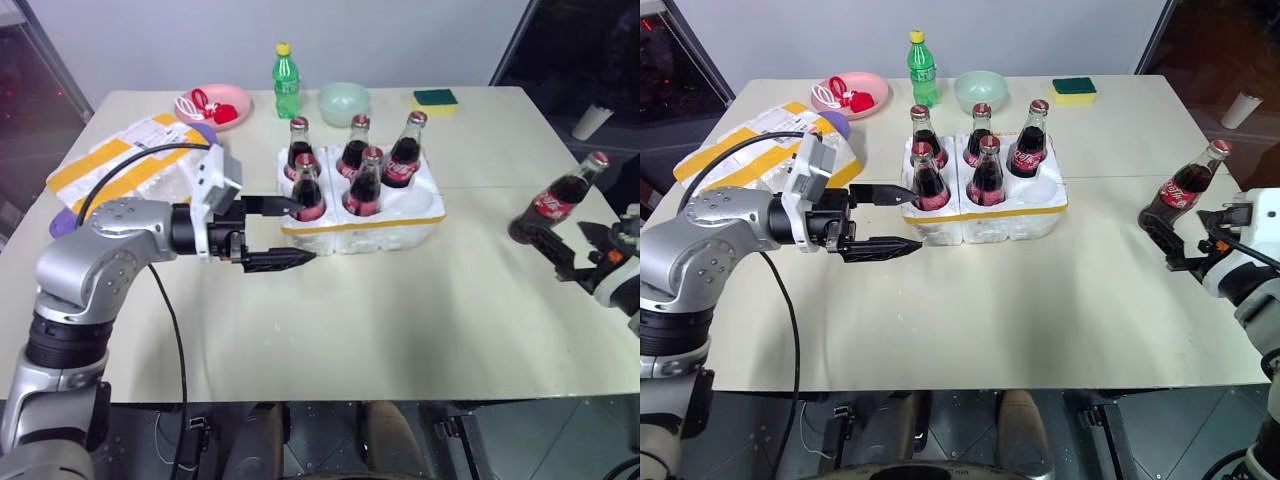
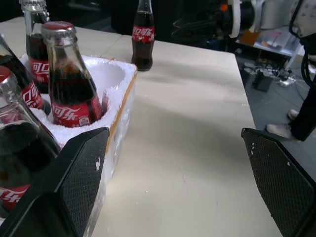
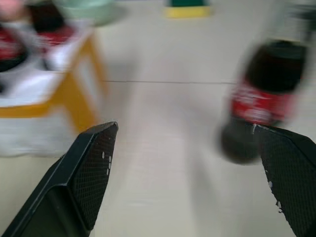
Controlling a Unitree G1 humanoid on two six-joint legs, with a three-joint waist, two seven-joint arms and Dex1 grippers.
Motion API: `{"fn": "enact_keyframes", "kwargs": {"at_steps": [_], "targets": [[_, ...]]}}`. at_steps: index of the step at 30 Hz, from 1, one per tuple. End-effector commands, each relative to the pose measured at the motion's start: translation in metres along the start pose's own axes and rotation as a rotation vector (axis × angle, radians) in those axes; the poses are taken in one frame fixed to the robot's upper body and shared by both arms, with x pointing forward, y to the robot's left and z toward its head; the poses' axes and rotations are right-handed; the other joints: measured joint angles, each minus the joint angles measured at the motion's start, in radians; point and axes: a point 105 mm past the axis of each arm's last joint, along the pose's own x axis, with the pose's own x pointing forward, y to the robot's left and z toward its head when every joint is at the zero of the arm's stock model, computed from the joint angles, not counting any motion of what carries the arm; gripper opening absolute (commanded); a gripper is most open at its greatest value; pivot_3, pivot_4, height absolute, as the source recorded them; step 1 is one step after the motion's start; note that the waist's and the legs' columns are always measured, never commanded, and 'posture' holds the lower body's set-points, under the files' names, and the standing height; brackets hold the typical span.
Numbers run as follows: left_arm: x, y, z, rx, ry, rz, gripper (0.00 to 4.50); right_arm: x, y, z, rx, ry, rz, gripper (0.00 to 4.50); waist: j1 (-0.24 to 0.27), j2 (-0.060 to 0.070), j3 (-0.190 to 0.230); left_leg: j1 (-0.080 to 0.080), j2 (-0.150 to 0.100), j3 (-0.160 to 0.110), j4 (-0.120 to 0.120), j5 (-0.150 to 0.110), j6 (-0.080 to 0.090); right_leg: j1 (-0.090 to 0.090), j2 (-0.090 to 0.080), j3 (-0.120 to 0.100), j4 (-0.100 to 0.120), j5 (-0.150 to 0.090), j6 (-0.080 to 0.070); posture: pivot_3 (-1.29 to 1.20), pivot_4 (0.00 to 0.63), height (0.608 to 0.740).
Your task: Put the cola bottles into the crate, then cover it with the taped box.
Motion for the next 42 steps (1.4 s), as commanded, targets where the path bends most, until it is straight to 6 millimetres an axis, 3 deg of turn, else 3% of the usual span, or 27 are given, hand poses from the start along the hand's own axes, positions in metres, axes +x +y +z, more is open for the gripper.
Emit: {"fn": "enact_keyframes", "kwargs": {"at_steps": [1,14,23,24,25,27,29,31,35,37,39,42], "targets": [[0.004,-0.002,0.012,0.053,-0.02,-0.021,4.5,0.013,-0.011,0.013,-0.058,-0.071,-0.069,4.46,0.0,0.0,0.0,0.0,0.0,0.0,0.0,0.0,0.0,0.0,0.0,0.0,0.0,0.0,0.0,0.0,0.15,0.739],[0.002,-0.004,0.017,0.067,-0.03,0.01,4.5,0.075,-0.039,0.001,-0.045,-0.071,-0.116,4.46,-0.001,0.0,0.0,0.0,0.0,0.0,-0.001,0.0,0.0,0.0,0.0,0.0,0.0,0.0,0.001,0.0,0.15,0.739],[-0.004,-0.005,0.019,0.066,-0.033,0.053,4.5,0.096,-0.05,0.002,-0.013,-0.096,-0.148,4.46,-0.003,0.0,0.0,0.0,0.0,0.0,-0.002,0.0,0.0,0.0,0.0,0.0,0.0,0.001,0.003,0.0,0.15,0.739],[-0.004,-0.005,0.019,0.066,-0.033,0.053,4.5,0.097,-0.051,0.003,-0.008,-0.105,-0.15,3.86,-0.003,0.0,0.0,0.0,0.0,0.0,-0.002,0.0,0.0,0.0,0.0,0.0,0.0,0.001,0.003,0.0,0.15,0.739],[-0.004,-0.005,0.019,0.066,-0.033,0.055,4.5,0.098,-0.051,0.004,-0.014,-0.113,-0.145,3.66,-0.003,0.0,0.0,0.0,0.0,0.0,-0.002,0.0,0.0,0.0,0.0,0.0,0.0,0.001,0.003,0.0,0.15,0.739],[-0.004,-0.005,0.019,0.069,-0.035,0.061,4.5,0.099,-0.042,0.01,-0.025,-0.134,-0.094,2.72,-0.002,0.0,0.0,0.0,0.0,0.0,-0.002,0.0,0.0,0.0,0.0,0.0,0.0,0.001,0.003,0.0,0.15,0.739],[-0.004,-0.004,0.02,0.068,-0.037,0.067,4.5,0.098,-0.03,0.022,0.001,-0.185,-0.025,2.76,-0.002,0.001,0.001,0.0,0.0,0.0,-0.002,0.0,0.0,0.0,0.0,0.0,0.0,0.001,0.003,0.0,0.15,0.739],[-0.005,-0.003,0.02,0.065,-0.039,0.075,4.5,0.094,-0.01,0.048,0.061,-0.278,0.083,2.76,-0.007,0.003,0.002,0.0,0.0,0.0,-0.002,0.0,0.0,0.0,0.0,0.0,0.0,0.002,0.004,0.0,0.15,0.739],[-0.009,-0.002,0.02,0.051,-0.043,0.095,4.5,0.068,0.058,0.115,0.228,-0.451,0.469,2.76,-0.029,0.012,0.008,0.0,0.0,0.0,-0.003,0.0,0.0,-0.001,0.0,0.0,0.001,0.002,0.005,0.0,0.15,0.739],[-0.01,-0.001,0.018,0.047,-0.041,0.102,4.5,0.056,0.086,0.133,0.232,-0.474,0.606,2.76,-0.031,0.015,0.009,0.0,0.0,0.0,-0.004,0.0,0.0,-0.003,0.0,0.001,0.002,0.002,0.005,0.0,0.15,0.739],[-0.01,-0.001,0.017,0.047,-0.041,0.105,4.5,0.052,0.103,0.138,0.209,-0.451,0.662,2.76,-0.026,0.014,0.009,0.0,0.0,-0.001,-0.005,0.0,0.0,-0.003,0.001,0.0,0.003,0.002,0.005,0.0,0.15,0.739],[-0.009,0.0,0.018,0.051,-0.043,0.106,4.5,0.062,0.117,0.13,0.129,-0.368,0.655,2.76,-0.016,0.009,0.007,0.0,0.0,-0.002,-0.006,0.0,0.0,-0.002,0.001,0.0,0.001,0.001,0.005,0.0,0.15,0.739]]}}
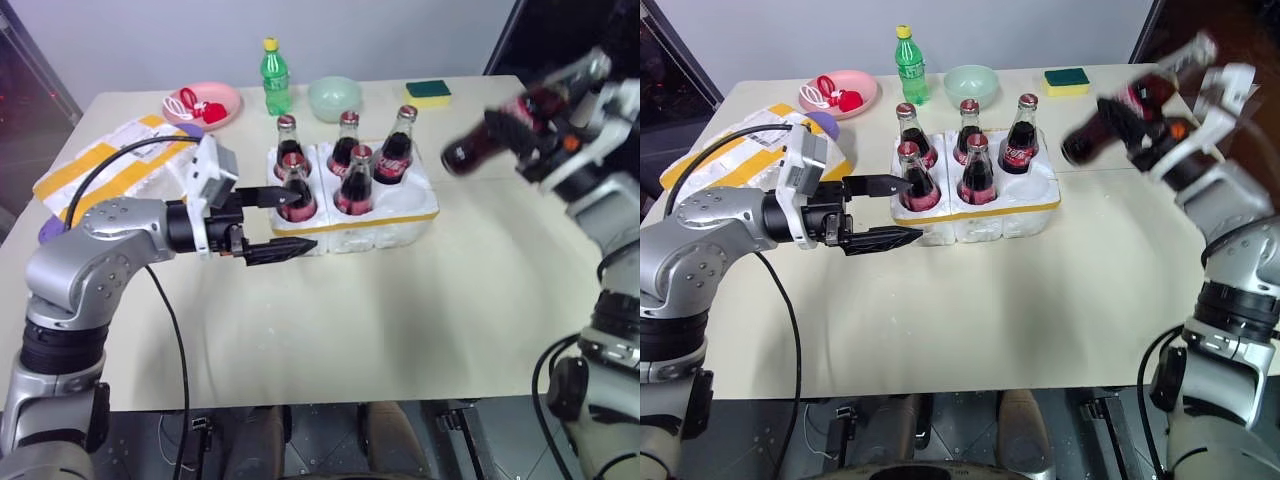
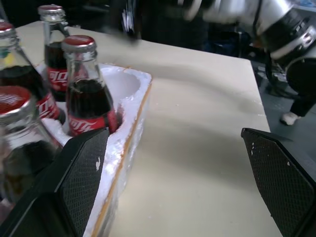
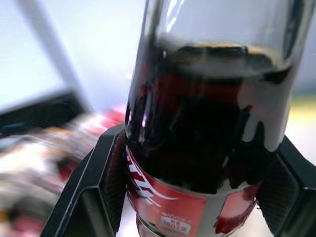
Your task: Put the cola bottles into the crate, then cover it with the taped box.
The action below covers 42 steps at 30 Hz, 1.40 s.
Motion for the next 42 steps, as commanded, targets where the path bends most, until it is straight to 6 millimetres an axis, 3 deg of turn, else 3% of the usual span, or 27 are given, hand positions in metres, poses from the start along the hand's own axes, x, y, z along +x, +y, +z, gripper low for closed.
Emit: {"fn": "enact_keyframes", "kwargs": {"at_steps": [1,8,15,19,20,22,25,27,30,31,34,38,40,42], "targets": [[-0.003,0.0,0.01,0.042,-0.023,0.012,4.5,0.007,0.006,-0.009,-0.075,0.081,-0.002,2.76,0.006,-0.004,-0.001,0.0,0.0,0.0,0.0,0.0,0.0,0.001,0.0,0.0,-0.001,0.0,0.0,0.0,0.15,0.739],[-0.006,0.001,0.011,0.057,-0.02,0.022,4.5,0.014,0.01,-0.045,-0.163,0.229,0.044,2.76,0.02,-0.003,-0.001,-0.008,0.0,0.0,0.005,0.0,0.0,-0.005,0.0,0.0,-0.001,0.0,0.0,0.0,0.15,0.739],[-0.006,0.004,0.012,0.066,-0.019,0.028,4.5,0.02,0.025,-0.103,-0.332,0.423,0.157,2.76,0.015,-0.003,-0.001,-0.008,0.0,0.0,0.003,0.0,0.0,-0.007,0.0,0.0,0.0,0.0,0.0,0.0,0.15,0.739],[-0.004,0.005,0.01,0.076,-0.012,0.028,4.5,0.022,0.016,-0.131,-0.363,0.53,0.142,2.76,0.014,-0.003,-0.001,-0.008,0.0,0.0,0.004,0.0,0.0,-0.007,0.0,0.0,0.0,0.0,0.0,0.0,0.15,0.739],[-0.004,0.006,0.01,0.078,-0.012,0.028,4.5,0.022,0.014,-0.134,-0.358,0.543,0.134,3.79,0.011,-0.003,-0.001,-0.008,0.0,0.0,0.004,0.0,0.0,-0.007,0.0,0.0,0.0,0.0,0.0,0.0,0.15,0.739],[-0.004,0.007,0.009,0.082,-0.007,0.035,4.5,0.022,0.009,-0.138,-0.369,0.563,0.116,4.48,0.005,-0.004,-0.001,-0.006,0.0,0.0,0.004,0.0,0.0,-0.005,0.0,0.0,0.0,0.0,0.0,0.0,0.15,0.739],[-0.009,0.011,0.003,0.092,0.022,0.077,4.5,0.023,0.01,-0.127,-0.352,0.524,0.116,4.48,0.0,-0.004,-0.001,-0.004,0.0,0.0,0.004,0.0,0.0,-0.002,0.0,0.0,0.0,0.0,0.0,0.0,0.15,0.739],[-0.021,0.02,-0.002,0.114,0.055,0.173,4.5,0.019,0.018,-0.102,-0.298,0.449,0.146,4.48,-0.002,-0.004,-0.001,-0.003,0.0,0.0,0.004,0.0,0.0,-0.001,0.0,0.0,0.0,0.0,0.0,0.0,0.15,0.739],[-0.051,0.04,-0.004,0.182,0.089,0.377,4.5,0.002,0.023,-0.053,-0.247,0.347,0.168,4.48,-0.001,-0.003,0.0,-0.004,0.0,0.0,0.003,0.0,0.0,-0.002,0.0,0.0,0.0,0.0,0.0,0.0,0.15,0.739],[-0.07,0.049,-0.005,0.229,0.125,0.477,4.5,-0.008,0.021,-0.03,-0.222,0.31,0.16,4.48,0.001,-0.003,0.0,-0.005,0.0,0.0,0.002,0.0,0.0,-0.004,0.0,0.0,0.0,0.0,0.0,0.0,0.15,0.739],[-0.115,0.064,-0.013,0.329,0.243,0.684,4.5,-0.033,0.018,0.005,-0.188,0.268,0.148,4.48,0.005,-0.003,0.0,-0.007,0.0,-0.001,0.002,0.0,0.0,-0.006,0.0,0.0,0.0,0.0,0.0,0.0,0.15,0.739],[-0.162,0.074,-0.025,0.395,0.382,0.868,4.5,-0.055,0.018,0.008,-0.179,0.328,0.142,4.48,0.005,-0.004,-0.001,-0.005,0.0,0.0,0.001,0.0,0.001,-0.003,0.0,0.0,-0.001,-0.002,-0.004,0.0,0.15,0.739],[-0.194,0.078,-0.047,0.462,0.58,0.958,4.5,-0.068,0.023,-0.002,-0.186,0.392,0.168,4.48,0.001,-0.004,-0.001,-0.004,0.001,0.001,0.002,0.0,0.0,-0.002,0.0,0.0,-0.002,-0.002,-0.004,0.0,0.15,0.739],[-0.212,0.079,-0.064,0.513,0.72,0.995,4.5,-0.075,0.029,-0.009,-0.186,0.426,0.202,4.48,-0.002,-0.003,-0.001,-0.003,0.001,0.002,0.002,-0.001,0.0,-0.002,-0.001,0.0,-0.002,-0.002,-0.004,0.0,0.15,0.739]]}}
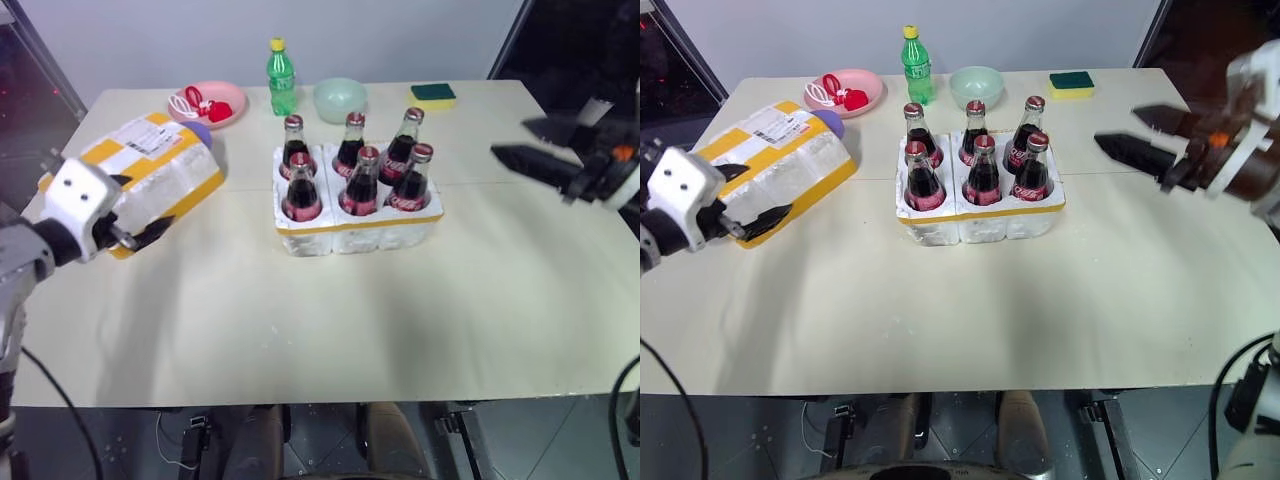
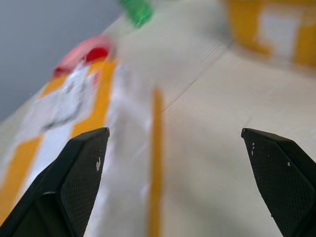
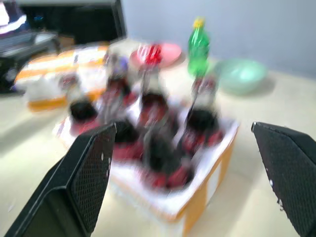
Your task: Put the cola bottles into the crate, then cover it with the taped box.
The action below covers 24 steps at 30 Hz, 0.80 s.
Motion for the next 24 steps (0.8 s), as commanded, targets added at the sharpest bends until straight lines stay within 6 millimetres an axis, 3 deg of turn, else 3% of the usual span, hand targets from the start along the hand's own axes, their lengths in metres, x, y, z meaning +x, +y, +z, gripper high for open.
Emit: {"fn": "enact_keyframes", "kwargs": {"at_steps": [1,6,14,24], "targets": [[-0.008,0.024,-0.031,0.2,0.153,0.153,4.5,-0.009,0.023,0.005,-0.069,0.008,0.094,4.48,-0.001,0.001,0.0,0.0,0.0,0.0,0.0,0.0,0.0,0.0,0.0,0.0,0.0,0.0,0.0,0.0,0.15,0.739],[0.006,0.031,-0.071,0.301,0.301,0.28,4.5,-0.014,0.057,0.008,-0.108,0.008,0.253,4.48,0.012,0.0,0.0,0.0,0.0,0.0,0.001,0.0,0.0,0.0,0.0,0.0,0.001,0.0,0.0,0.0,0.15,0.739],[0.025,0.037,-0.106,0.333,0.415,0.368,4.5,-0.025,0.066,0.013,-0.166,0.055,0.256,4.48,0.028,-0.002,-0.001,0.0,0.0,0.0,0.002,0.0,0.0,0.0,0.0,0.0,0.001,0.002,0.004,0.0,0.15,0.739],[0.053,0.037,-0.114,0.337,0.418,0.347,4.5,-0.034,0.071,0.019,-0.18,0.055,0.23,4.48,0.027,-0.004,-0.002,0.0,0.0,0.0,0.003,0.0,0.0,0.0,0.0,-0.001,0.002,0.003,0.005,0.0,0.15,0.739]]}}
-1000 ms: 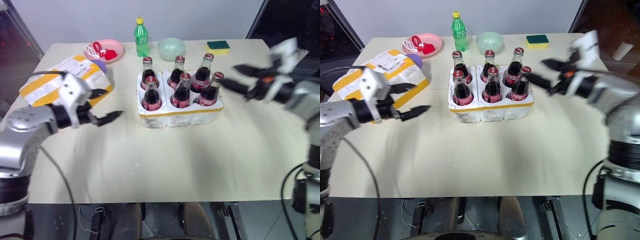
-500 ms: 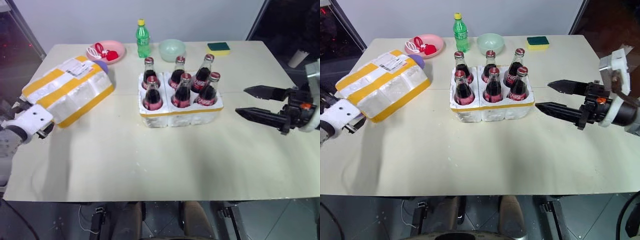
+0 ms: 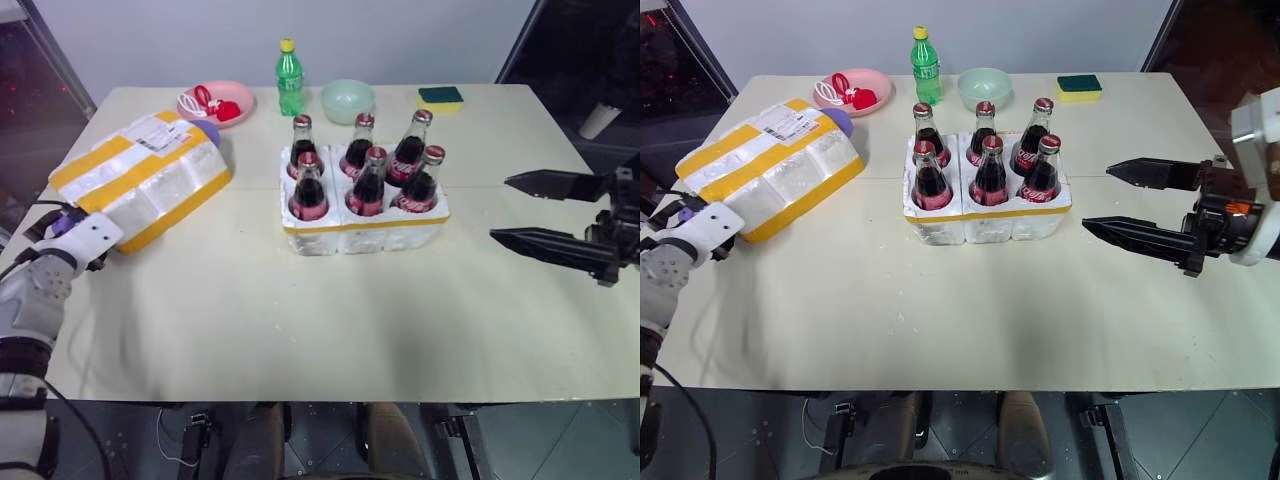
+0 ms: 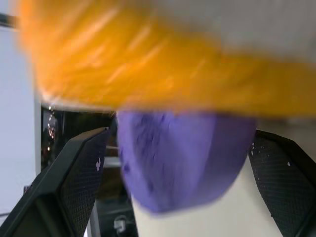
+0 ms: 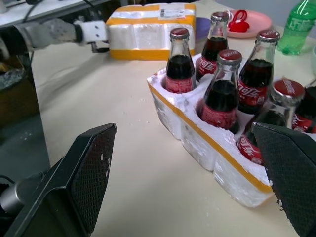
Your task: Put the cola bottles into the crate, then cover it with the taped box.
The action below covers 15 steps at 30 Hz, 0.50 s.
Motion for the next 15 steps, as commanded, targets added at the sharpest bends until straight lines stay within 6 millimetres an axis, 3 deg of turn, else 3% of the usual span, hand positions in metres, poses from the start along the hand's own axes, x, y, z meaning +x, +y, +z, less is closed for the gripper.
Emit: {"fn": "enact_keyframes", "kwargs": {"at_steps": [1,3,7,10,15], "targets": [[0.004,0.004,-0.002,0.026,0.002,0.008,4.25,-0.005,0.005,0.009,-0.054,-0.006,-0.017,4.5,0.0,0.0,0.0,0.0,0.0,0.0,0.0,0.0,0.0,0.0,0.0,0.0,0.0,0.0,0.0,0.0,0.15,0.739],[0.006,0.004,-0.004,0.019,0.015,0.0,3.65,-0.007,0.004,0.009,-0.058,0.001,-0.038,4.5,0.0,0.0,0.0,0.0,0.0,0.0,0.0,0.0,0.0,0.0,0.0,0.0,0.0,0.0,0.0,0.0,0.15,0.739],[0.008,0.009,-0.005,0.019,0.022,0.01,1.62,-0.013,-0.001,0.008,-0.055,0.009,-0.081,4.5,0.001,0.0,0.0,0.0,0.0,0.0,0.0,0.0,0.0,0.0,0.0,0.0,0.001,0.0,0.0,0.0,0.15,0.739],[0.01,0.016,0.002,0.052,0.006,0.032,0.57,-0.016,-0.002,0.005,-0.048,0.015,-0.1,4.5,0.002,0.0,-0.001,0.003,0.0,0.0,0.0,0.0,0.0,0.002,0.0,0.0,0.001,0.0,0.0,0.0,0.15,0.739],[0.007,0.057,0.041,0.072,-0.12,0.125,0.57,-0.025,-0.011,-0.009,0.001,0.071,-0.153,4.5,0.006,0.0,-0.001,0.002,0.0,0.0,0.0,0.0,0.0,0.002,0.0,0.0,0.0,0.0,0.0,0.0,0.15,0.739]]}}
